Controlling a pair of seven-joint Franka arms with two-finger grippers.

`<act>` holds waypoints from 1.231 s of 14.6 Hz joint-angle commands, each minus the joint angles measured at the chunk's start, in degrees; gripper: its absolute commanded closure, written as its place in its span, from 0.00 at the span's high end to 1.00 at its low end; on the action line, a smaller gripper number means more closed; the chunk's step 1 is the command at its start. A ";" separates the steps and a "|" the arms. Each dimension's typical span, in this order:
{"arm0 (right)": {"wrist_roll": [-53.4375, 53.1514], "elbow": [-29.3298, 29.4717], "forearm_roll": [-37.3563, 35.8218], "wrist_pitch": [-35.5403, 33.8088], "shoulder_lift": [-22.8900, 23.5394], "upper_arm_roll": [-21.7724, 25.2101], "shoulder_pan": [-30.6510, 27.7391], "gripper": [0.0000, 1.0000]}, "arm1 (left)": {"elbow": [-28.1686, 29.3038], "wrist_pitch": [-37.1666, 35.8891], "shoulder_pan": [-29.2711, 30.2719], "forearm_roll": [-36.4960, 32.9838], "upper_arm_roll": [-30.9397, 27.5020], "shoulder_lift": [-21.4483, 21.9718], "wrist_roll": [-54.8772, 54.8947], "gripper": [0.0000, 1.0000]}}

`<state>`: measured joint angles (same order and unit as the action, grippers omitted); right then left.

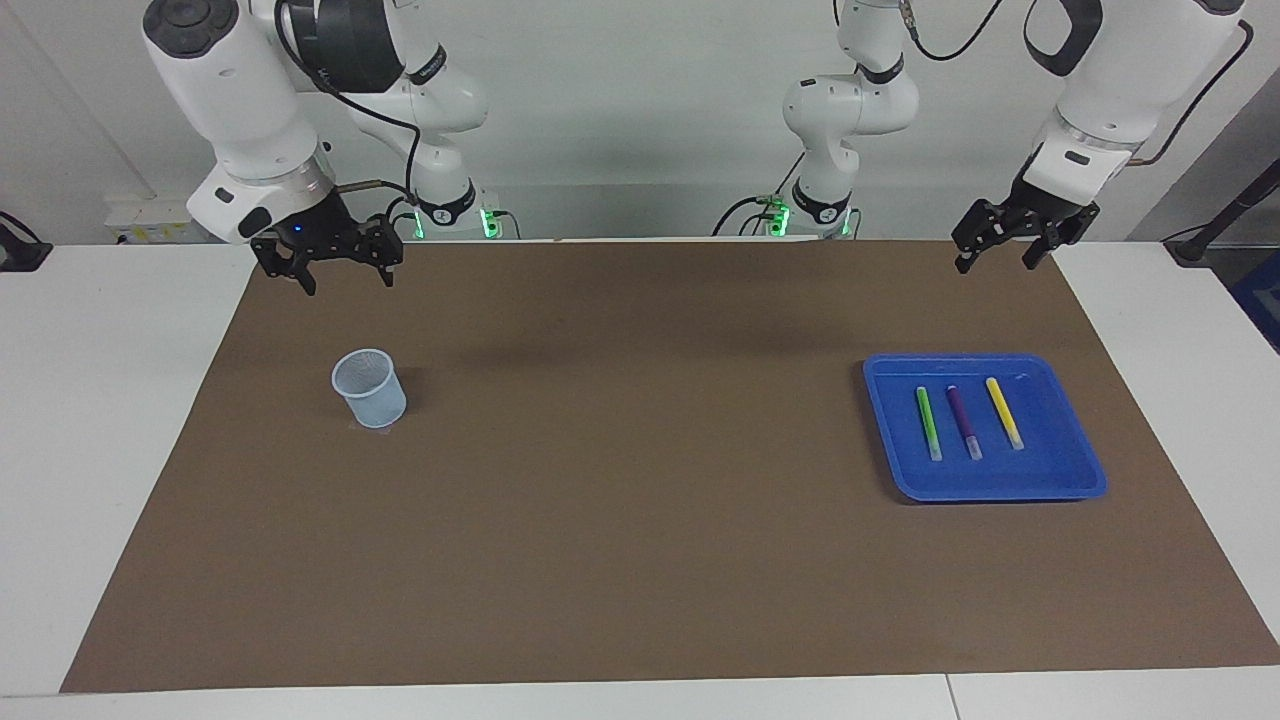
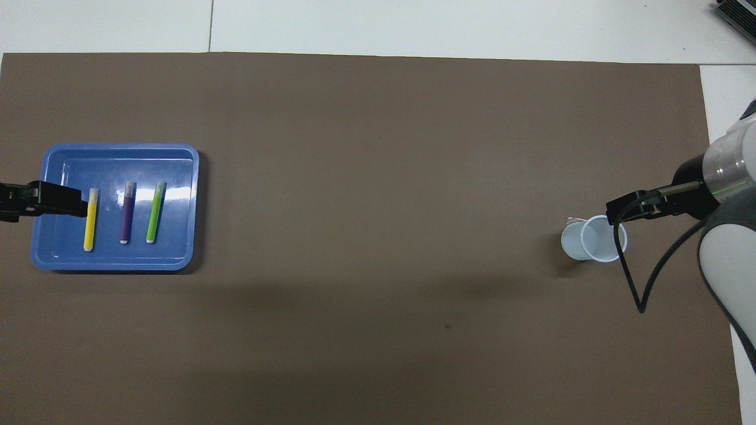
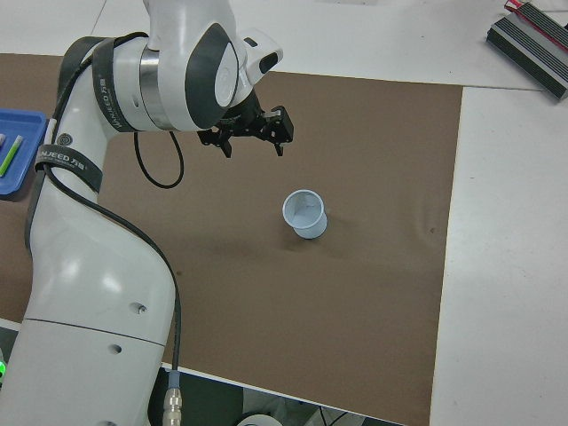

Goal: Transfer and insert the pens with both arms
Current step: 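Lower the left gripper onto the green pen while the right gripper advances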

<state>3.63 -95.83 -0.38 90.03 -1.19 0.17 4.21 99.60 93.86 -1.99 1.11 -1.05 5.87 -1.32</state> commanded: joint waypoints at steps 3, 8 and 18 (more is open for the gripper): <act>-0.11 -0.94 5.03 0.05 -1.18 -1.40 -0.52 1.00 | 7.88 7.11 0.49 -0.67 0.26 2.39 0.88 1.00; -0.73 -8.49 9.78 7.86 -4.08 -2.63 -0.26 1.00 | 13.95 14.50 0.93 -0.67 0.26 1.70 0.97 1.00; -9.69 -16.41 18.31 15.52 -4.96 -2.63 2.81 1.00 | 22.56 30.48 3.39 -0.75 0.17 -4.89 5.71 1.00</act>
<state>-4.28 -108.60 16.12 103.40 -3.57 -2.37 6.07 119.99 120.12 0.41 1.10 -1.21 1.71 2.55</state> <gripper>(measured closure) 0.000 0.000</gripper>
